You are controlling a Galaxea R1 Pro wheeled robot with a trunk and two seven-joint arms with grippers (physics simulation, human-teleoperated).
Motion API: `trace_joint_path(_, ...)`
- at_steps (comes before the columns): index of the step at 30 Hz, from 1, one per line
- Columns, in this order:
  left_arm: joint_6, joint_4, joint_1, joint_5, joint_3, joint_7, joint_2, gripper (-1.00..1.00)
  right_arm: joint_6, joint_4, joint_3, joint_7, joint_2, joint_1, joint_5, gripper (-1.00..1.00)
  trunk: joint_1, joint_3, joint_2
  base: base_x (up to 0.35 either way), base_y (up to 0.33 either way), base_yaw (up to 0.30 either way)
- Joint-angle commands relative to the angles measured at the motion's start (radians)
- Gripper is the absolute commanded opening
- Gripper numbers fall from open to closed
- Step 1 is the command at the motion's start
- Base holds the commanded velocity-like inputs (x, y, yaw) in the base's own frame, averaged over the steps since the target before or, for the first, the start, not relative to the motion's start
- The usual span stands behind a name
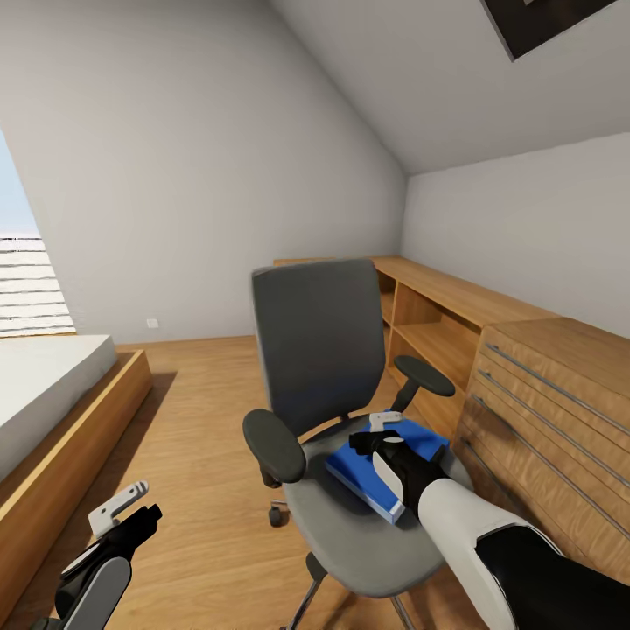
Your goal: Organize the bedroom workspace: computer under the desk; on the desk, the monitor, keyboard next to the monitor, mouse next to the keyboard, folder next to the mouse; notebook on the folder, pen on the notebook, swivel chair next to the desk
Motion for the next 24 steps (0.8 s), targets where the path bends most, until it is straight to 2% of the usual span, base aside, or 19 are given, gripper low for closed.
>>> trace_joint_path(1, 0.003, -0.001, -0.001, 0.005, -0.002, 0.007, 0.001, 1.0, 0.005, 0.018, 0.002, -0.006, -0.001, 0.0, -0.019, 1.0, 0.0, -0.001, 0.0, 0.0, 0.0, 0.0)
trace_joint_path(11, 0.004, 0.0, -0.001, 0.002, -0.002, 0.007, 0.001, 1.0, 0.005, 0.018, 0.002, -0.006, -0.001, 0.0, -0.019, 1.0, 0.0, -0.001, 0.0, -0.128, -0.053, 0.0)
trace_joint_path(19, 0.005, 0.0, -0.001, 0.001, -0.002, 0.007, 0.001, 1.0, 0.005, 0.018, 0.002, -0.006, -0.002, 0.0, -0.019, 1.0, 0.0, -0.001, 0.0, -0.042, -0.012, 0.0)
trace_joint_path(24, 0.005, 0.0, -0.001, 0.002, -0.002, 0.006, 0.001, 1.0, 0.005, 0.018, 0.002, -0.006, -0.002, 0.0, -0.019, 1.0, 0.0, -0.001, 0.0, -0.217, -0.001, 0.0)
